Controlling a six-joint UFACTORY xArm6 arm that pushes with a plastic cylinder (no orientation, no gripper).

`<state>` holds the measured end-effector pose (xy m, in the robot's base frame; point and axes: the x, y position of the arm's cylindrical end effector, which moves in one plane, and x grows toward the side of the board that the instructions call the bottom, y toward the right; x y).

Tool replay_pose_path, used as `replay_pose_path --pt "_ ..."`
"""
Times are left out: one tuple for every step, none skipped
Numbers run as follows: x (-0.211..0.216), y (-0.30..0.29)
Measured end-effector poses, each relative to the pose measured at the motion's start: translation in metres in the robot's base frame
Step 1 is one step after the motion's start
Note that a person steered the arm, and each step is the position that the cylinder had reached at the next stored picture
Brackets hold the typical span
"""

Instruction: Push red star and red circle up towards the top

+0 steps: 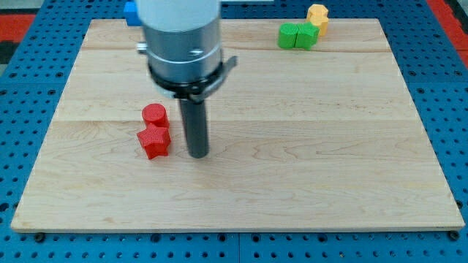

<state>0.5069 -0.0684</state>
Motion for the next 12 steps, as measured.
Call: replay_pose_path --pt "0.017 -0.007" --pt "0.021 -0.028" --pt "0.013 -0.038" --pt "0.0 -0.055" --pt "-0.019 -0.055" --pt "-0.046 -0.055" --pt "-0.074 -0.055" --pt "-0.101 -0.055" --pt "-0.124 -0.055" --pt "-0.147 -0.055" --pt "-0.168 -0.055" --pt "-0.134 -0.037"
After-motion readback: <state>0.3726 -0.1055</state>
